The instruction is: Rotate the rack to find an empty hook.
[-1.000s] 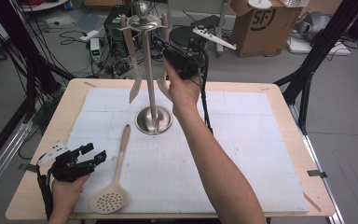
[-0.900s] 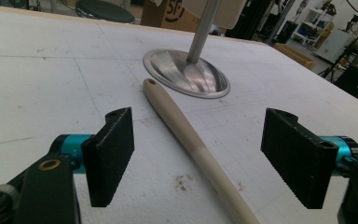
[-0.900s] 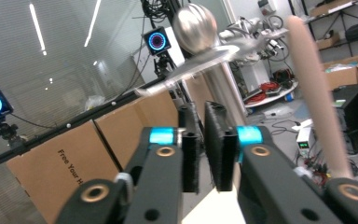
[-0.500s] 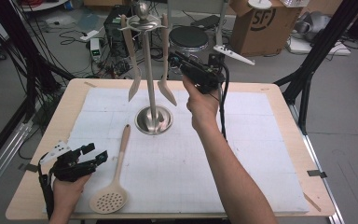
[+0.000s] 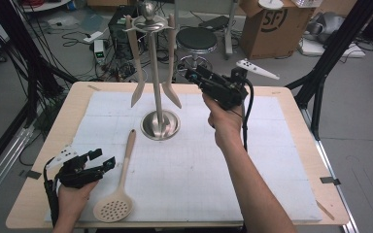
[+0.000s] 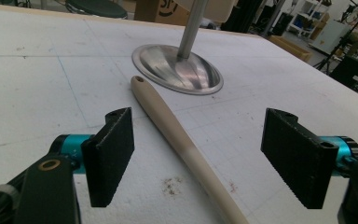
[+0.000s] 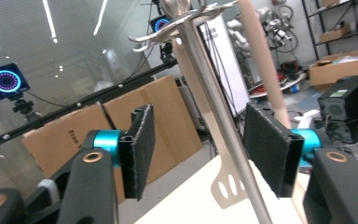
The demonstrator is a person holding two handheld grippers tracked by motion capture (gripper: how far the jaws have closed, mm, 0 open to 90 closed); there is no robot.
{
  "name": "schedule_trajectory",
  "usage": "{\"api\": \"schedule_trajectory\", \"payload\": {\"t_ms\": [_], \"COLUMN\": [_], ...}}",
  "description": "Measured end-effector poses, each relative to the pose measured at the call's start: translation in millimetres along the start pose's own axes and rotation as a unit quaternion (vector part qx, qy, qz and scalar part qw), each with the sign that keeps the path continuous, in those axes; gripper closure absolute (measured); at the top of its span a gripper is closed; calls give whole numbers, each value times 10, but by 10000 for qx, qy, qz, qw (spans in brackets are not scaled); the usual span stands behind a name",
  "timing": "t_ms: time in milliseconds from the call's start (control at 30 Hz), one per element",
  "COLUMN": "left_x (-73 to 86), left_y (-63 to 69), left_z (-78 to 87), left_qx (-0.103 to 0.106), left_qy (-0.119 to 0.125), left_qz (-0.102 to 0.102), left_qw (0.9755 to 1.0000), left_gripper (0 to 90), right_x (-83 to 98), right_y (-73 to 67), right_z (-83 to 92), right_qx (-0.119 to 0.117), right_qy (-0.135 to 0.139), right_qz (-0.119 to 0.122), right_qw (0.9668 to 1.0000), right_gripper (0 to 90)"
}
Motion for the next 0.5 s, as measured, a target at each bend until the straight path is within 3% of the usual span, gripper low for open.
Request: {"api": "schedule_trajectory", "payload": {"t_ms": [233, 500], "left_x": [3, 9], "left_y": [-12, 0], "left_z": [8, -14], "left_qx": [-7, -14], "left_qy": [-4, -32], "left_qz": [23, -17], "left_qw": [10000, 10000], "left_gripper": [261, 260], "right_x": [126, 325], "right_y": [111, 246], "right_z": [256, 539], "right_qx": [175, 349], "right_qy": [-52, -154], "right_qz": [27, 41], "right_qw": [9998, 9993], "right_gripper": [349, 367]}}
Point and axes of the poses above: each handheld gripper's, and its own axes: z roughly backward along the jaws, x roughly out of its underside, y roughly to its right, the point moved 10 cm from there along -z, roughly forward along the jaws, and after that the axes turned 1 degree about x, right-handed, at the moved point
